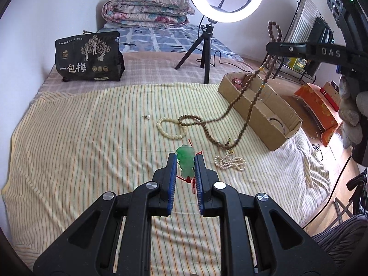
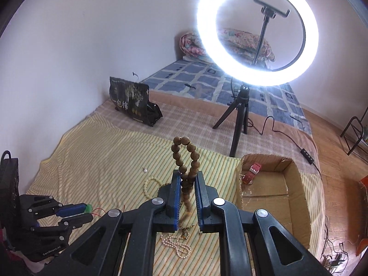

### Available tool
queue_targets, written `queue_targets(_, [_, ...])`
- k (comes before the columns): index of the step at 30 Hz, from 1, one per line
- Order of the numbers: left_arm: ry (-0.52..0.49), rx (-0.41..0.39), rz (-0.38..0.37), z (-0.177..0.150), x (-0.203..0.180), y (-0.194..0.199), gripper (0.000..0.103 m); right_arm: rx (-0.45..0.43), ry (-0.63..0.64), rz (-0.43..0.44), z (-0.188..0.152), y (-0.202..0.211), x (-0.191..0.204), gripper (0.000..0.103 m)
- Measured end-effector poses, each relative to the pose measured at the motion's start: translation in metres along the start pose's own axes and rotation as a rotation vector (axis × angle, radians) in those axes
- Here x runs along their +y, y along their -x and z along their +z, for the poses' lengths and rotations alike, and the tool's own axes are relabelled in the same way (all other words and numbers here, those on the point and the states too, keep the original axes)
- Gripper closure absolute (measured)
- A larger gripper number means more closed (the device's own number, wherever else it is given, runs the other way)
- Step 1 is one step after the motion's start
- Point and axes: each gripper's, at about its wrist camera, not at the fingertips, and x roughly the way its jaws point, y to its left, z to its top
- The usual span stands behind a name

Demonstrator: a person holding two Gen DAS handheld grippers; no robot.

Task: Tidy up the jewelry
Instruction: 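Lift the jade pendant and wooden mala and carry them toward the box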

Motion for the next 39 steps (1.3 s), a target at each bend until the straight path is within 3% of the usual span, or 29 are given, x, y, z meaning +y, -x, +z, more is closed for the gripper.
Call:
queue_targets(10, [-0.045, -0.034, -0.030, 0.023, -0.027, 0.021, 0.089, -0.058, 0.031, -0.069, 0.034, 0.058, -0.016, 0.093])
queue_targets(24, [-0.109, -0.082, -0.128, 0.071, -0.090, 0.026, 0.089, -0.172, 0.006, -0.180, 0.069, 0.129, -0.063, 0.093])
queue_targets(39, [-0.187, -0.082, -0.204, 0.104, -0.166, -0.014, 0.089, -0.149, -0.018, -0.241, 0.075, 0.105, -0.117, 0.093])
